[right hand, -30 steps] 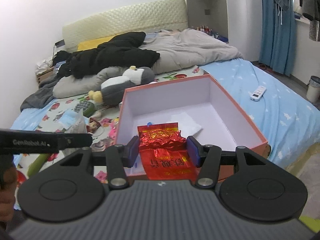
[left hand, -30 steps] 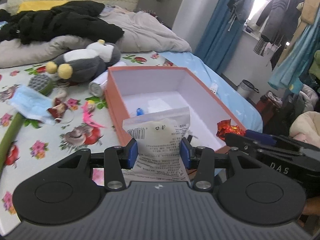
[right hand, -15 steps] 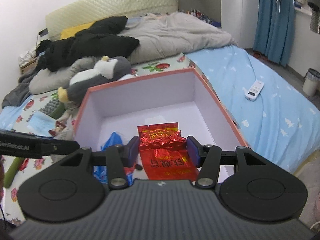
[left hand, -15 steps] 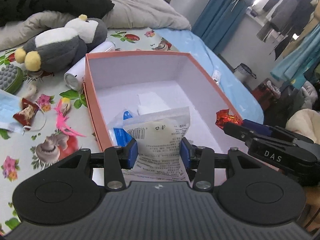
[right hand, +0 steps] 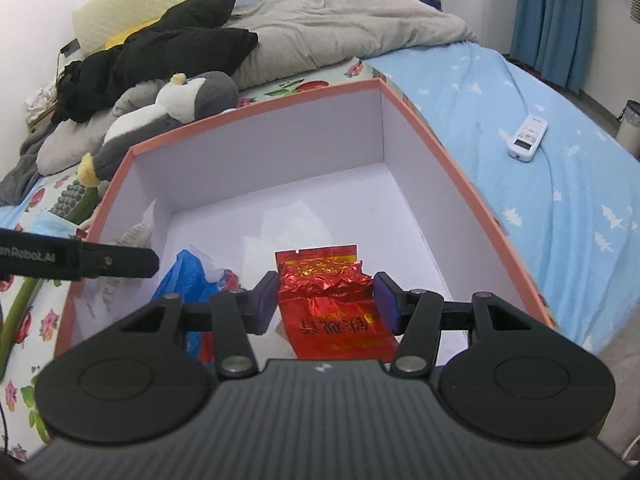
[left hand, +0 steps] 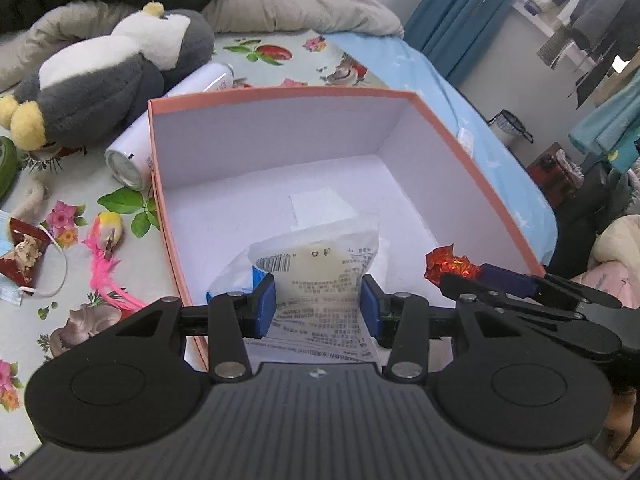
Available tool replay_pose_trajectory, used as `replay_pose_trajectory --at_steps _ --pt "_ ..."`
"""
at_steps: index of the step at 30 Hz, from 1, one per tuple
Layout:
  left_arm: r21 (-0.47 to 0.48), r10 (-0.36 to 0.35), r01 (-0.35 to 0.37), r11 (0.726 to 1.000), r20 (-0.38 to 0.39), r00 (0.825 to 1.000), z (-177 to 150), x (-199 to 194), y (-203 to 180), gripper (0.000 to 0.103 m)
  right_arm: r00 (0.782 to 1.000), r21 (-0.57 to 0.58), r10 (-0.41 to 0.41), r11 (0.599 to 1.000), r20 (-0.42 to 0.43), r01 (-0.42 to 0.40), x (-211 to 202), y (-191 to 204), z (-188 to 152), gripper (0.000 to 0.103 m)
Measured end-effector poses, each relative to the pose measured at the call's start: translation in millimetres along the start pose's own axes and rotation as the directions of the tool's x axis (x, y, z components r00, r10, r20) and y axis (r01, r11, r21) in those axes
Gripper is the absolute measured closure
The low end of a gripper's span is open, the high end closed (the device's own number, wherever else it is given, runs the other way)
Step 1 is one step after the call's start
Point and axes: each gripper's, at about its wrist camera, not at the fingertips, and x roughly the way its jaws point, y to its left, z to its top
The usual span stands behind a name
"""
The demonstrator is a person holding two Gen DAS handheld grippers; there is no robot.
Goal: Organize soft objects
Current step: 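Carry the clear bag to the pink box with the left tool while the right tool carries the red packet, then open the left tool to drop the clear bag into the box while the right tool drops the red packet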
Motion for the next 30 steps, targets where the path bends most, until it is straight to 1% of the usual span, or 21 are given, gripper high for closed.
replay_pose_trajectory --at_steps 1,2,3,4,5,6,7,12,19,22,27,30 --pt "0.000 0.005 -0.005 1.000 -0.005 1.000 0.8 4.8 0.3 0.054 1.000 0.000 -0.001 1.000 -0.004 0.001 2.8 -0.1 0.5 0.047" --pt "0.000 0.009 -0.009 1.000 -0.009 1.000 0.9 8.9 0.7 0.051 1.000 0.000 -0.002 1.000 -0.009 0.002 5.7 -0.2 1.2 0.048" --pt "0.000 0.009 -0.009 1.000 -0.013 1.000 0.9 12.2 1.4 0.047 1.000 -0.002 -0.001 1.000 -0.011 0.001 7.2 -0.1 1.5 0.047" --pt "-0.001 0.008 -0.008 1.000 -0.016 1.000 1.3 14.9 2.1 0.040 1.000 -0.003 -0.004 1.000 -0.012 0.004 8.2 -0.1 2.0 0.044" --pt "0.000 0.010 -0.010 1.000 -0.014 1.000 1.7 16.8 2.8 0.038 1.000 0.000 -0.004 1.000 -0.011 0.004 8.5 0.1 2.2 0.038" --pt "0.002 0.016 -0.016 1.000 -0.018 1.000 1.4 18.0 3.4 0.038 1.000 0.003 -0.002 1.000 -0.009 0.002 7.9 0.2 2.1 0.036" --pt "0.003 0.021 -0.021 1.000 -0.023 1.000 1.1 18.9 3.8 0.038 1.000 0.004 0.001 1.000 -0.008 -0.001 7.1 0.2 2.1 0.036" --pt "0.021 0.025 -0.025 0.999 0.008 1.000 -1.8 7.9 2.8 0.038 1.000 0.012 0.000 1.000 0.019 0.000 -6.4 1.5 1.2 0.036" --pt "0.059 0.029 -0.035 0.998 0.097 0.995 -11.1 -33.6 -7.9 0.038 0.995 0.023 0.025 0.999 0.098 -0.028 -49.5 11.7 -5.7 0.036" --pt "0.075 0.030 -0.041 0.996 0.143 0.989 -20.0 -56.8 -13.4 0.038 0.990 0.026 0.037 0.999 0.133 -0.041 -68.9 19.0 -12.6 0.036" --pt "0.101 0.016 -0.035 0.994 0.192 0.981 -39.9 -97.5 -20.0 0.038 0.981 0.039 0.053 0.997 0.186 -0.061 -101.4 28.0 -29.2 0.036" --pt "0.102 0.017 -0.042 0.994 0.233 0.972 -52.7 -123.4 -21.3 0.038 0.976 0.052 0.068 0.995 0.205 -0.080 -117.9 32.5 -39.4 0.036"
